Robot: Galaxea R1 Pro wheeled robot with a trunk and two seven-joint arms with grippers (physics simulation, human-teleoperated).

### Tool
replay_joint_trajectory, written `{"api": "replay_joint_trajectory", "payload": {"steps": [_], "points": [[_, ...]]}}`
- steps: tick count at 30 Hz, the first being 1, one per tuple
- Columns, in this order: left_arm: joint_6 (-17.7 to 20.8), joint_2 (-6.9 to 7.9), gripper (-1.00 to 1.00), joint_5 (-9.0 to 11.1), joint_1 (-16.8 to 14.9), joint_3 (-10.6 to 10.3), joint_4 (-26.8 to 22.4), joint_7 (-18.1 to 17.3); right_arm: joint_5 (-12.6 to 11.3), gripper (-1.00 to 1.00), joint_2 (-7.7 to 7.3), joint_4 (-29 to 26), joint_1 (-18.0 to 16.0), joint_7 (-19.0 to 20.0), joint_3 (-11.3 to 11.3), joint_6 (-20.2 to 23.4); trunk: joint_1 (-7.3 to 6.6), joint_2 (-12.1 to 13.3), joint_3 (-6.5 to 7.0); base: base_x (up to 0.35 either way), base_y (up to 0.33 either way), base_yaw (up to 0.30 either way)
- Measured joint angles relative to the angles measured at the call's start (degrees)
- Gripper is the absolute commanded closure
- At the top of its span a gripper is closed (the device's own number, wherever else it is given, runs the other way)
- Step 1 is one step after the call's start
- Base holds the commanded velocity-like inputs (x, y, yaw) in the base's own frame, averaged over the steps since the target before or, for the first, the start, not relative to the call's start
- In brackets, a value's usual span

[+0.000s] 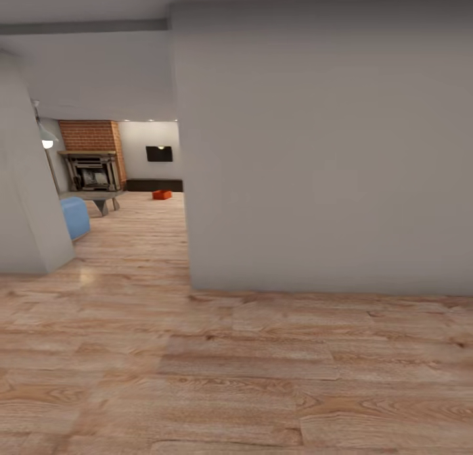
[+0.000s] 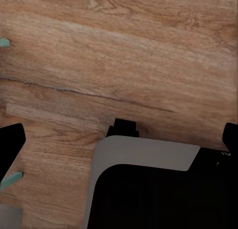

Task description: Move the two storage containers from the living room to the garage. In the garage, place one container on the floor and stack the other container on top of it (either order is fine).

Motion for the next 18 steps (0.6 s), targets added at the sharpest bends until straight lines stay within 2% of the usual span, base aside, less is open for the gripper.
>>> {"api": "replay_joint_trajectory", "payload": {"steps": [18], "points": [[0.1,-0.1,-1.0,0.0,0.0,0.0,0.0,0.0,-0.4,-1.0,-0.1,0.0,0.0,0.0,-0.2,0.0,0.0,0.0,0.0,0.325,0.0,0.261]]}}
